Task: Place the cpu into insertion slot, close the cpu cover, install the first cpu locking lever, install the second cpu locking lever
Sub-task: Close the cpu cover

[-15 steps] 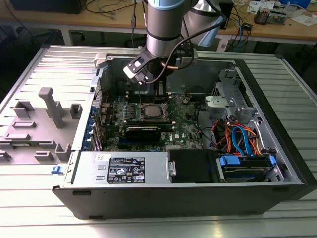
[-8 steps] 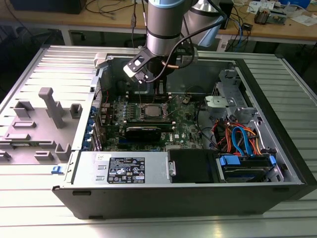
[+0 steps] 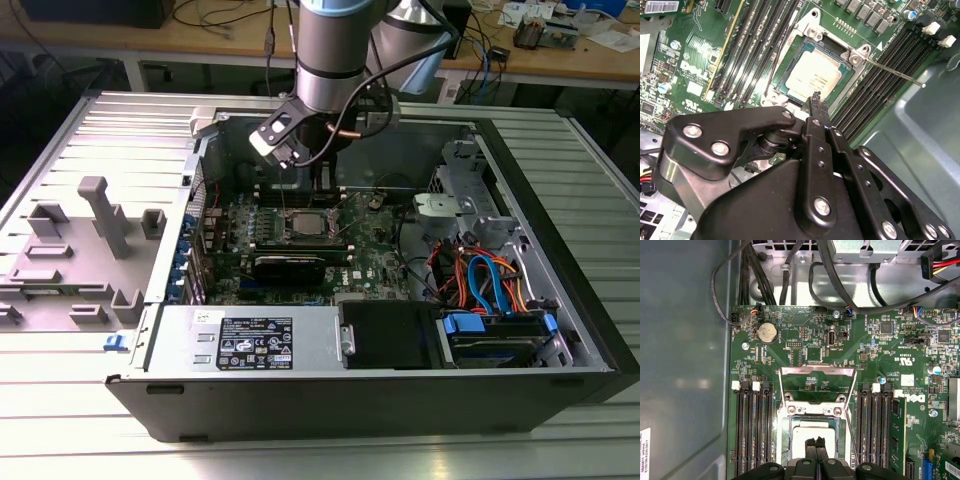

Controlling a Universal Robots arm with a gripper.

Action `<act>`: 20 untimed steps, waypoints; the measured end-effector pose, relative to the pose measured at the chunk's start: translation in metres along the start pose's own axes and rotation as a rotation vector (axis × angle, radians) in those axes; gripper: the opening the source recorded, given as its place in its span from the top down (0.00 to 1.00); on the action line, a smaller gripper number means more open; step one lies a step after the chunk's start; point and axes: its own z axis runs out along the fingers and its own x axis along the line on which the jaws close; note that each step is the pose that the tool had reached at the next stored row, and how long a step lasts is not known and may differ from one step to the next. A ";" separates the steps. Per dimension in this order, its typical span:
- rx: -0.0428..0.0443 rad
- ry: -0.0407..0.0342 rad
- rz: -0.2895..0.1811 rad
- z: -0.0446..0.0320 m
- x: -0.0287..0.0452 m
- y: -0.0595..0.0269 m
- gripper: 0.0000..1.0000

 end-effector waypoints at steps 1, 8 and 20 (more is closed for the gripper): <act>0.0002 0.0002 0.000 0.0001 0.0000 0.0009 0.89; 0.0013 0.0002 0.000 0.0001 -0.0002 0.0076 0.89; 0.0013 0.0001 0.000 -0.0013 -0.0002 0.0095 0.89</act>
